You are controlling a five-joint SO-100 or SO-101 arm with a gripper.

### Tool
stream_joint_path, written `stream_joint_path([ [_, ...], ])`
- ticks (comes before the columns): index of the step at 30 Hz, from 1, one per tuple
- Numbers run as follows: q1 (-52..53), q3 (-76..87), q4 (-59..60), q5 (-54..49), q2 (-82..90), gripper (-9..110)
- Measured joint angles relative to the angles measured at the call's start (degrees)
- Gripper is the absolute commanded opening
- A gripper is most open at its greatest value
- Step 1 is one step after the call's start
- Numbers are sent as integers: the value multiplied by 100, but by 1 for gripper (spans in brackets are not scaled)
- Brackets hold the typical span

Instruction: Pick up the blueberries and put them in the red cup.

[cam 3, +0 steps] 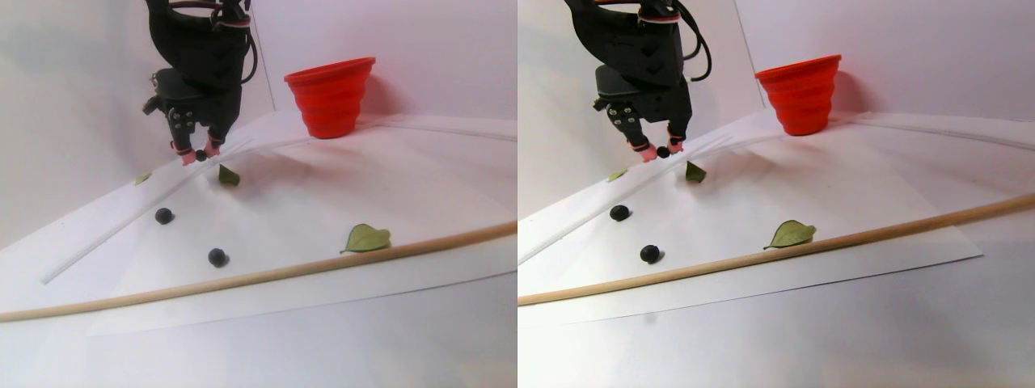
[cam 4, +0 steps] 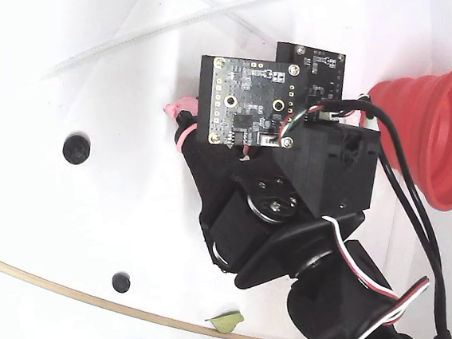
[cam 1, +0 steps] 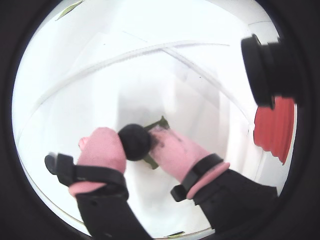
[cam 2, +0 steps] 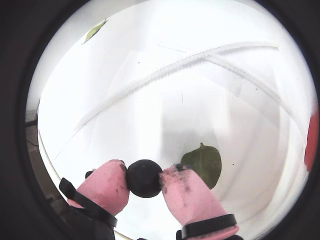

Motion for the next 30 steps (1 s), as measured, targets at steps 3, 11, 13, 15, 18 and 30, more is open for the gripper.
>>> stream_joint_path([
  [3,35,97,185,18,290,12],
  [11,185,562,694,9,1222,12],
  [13,220,650,844,9,1450,12],
  [15,237,694,958,9,1652,12],
  [18,325,782,1169,9,1978,11],
  [30,571,949,2004,9,3059,11],
])
